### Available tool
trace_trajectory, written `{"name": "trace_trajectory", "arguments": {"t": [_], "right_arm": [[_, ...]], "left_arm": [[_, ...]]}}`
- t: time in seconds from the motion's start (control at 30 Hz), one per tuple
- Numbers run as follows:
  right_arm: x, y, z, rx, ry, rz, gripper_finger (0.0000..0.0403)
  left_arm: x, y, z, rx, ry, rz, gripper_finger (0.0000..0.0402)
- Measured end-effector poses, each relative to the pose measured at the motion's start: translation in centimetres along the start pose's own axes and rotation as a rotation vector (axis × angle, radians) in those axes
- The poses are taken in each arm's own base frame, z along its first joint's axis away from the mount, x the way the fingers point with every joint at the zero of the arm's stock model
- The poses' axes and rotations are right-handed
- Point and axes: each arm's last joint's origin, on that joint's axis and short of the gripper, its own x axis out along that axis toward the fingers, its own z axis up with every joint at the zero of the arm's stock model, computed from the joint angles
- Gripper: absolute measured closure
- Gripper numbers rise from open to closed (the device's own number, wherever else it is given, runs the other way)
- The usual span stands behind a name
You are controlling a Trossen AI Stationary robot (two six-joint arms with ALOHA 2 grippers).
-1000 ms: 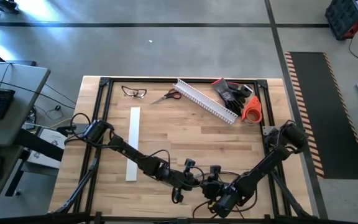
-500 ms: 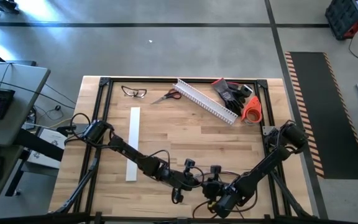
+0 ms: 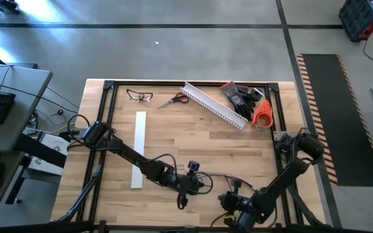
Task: Ziptie cables
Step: Wrap the black zip tie on the cable wires
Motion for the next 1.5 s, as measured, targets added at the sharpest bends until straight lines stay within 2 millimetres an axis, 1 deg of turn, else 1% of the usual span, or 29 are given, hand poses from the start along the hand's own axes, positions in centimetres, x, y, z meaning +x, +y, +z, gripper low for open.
{"name": "trace_trajectory", "arguments": {"t": [0.1,0.13,0.2,0.27,0.33,0.4,0.53,0.63,0.7,0.8,0.9,1.1,1.3,1.37,1.5], "right_arm": [[-0.4,0.3,-0.8,0.001,-0.043,-0.04,0.0402],[-0.5,0.4,-0.8,-0.011,-0.065,-0.044,0.0402],[-0.7,0.8,-0.5,-0.057,-0.11,-0.037,0.0402],[-0.6,1.1,0.2,-0.132,-0.151,-0.014,0.0393],[-0.5,1.5,0.9,-0.216,-0.216,-0.008,0.0371],[-0.4,1.7,1.7,-0.273,-0.277,-0.023,0.0338],[0.2,1.2,2.6,-0.377,-0.295,-0.077,0.027],[1.0,0.3,3.1,-0.329,-0.263,-0.109,0.024],[1.6,-0.4,3.4,-0.276,-0.227,-0.11,0.0235],[2.3,-1.1,3.8,-0.217,-0.192,-0.11,0.0247],[2.6,-1.3,4.1,-0.202,-0.186,-0.11,0.0274],[2.5,-1.2,4.1,-0.212,-0.183,-0.099,0.0332],[1.8,-0.5,3.3,-0.253,-0.204,-0.094,0.0391],[1.6,-0.3,3.2,-0.248,-0.21,-0.088,0.0399],[1.5,-0.3,3.0,-0.203,-0.202,-0.089,0.0401]], "left_arm": [[0.1,-0.1,0.1,-0.019,-0.017,-0.026,0.0401],[0.1,-0.1,0.2,-0.023,-0.029,-0.034,0.0401],[0.1,-0.1,0.5,-0.025,-0.059,-0.041,0.0401],[0.1,-0.1,0.6,-0.03,-0.077,-0.053,0.0401],[0.1,-0.2,0.6,-0.036,-0.08,-0.056,0.0401],[0.1,-0.2,0.6,-0.037,-0.079,-0.056,0.0401],[0.1,-0.2,0.6,-0.046,-0.082,-0.058,0.0401],[0.1,-0.2,0.7,-0.046,-0.083,-0.061,0.0401],[0.1,-0.2,0.7,-0.047,-0.085,-0.064,0.0401],[0.1,-0.2,0.7,-0.052,-0.086,-0.066,0.0401],[0.1,-0.3,0.7,-0.053,-0.087,-0.069,0.0401],[0.0,-0.3,0.7,-0.053,-0.087,-0.07,0.0401],[0.1,-0.3,0.7,-0.054,-0.086,-0.075,0.0401],[0.0,-0.4,0.7,-0.06,-0.086,-0.076,0.0401],[0.0,-0.4,0.7,-0.061,-0.082,-0.075,0.0401]]}}
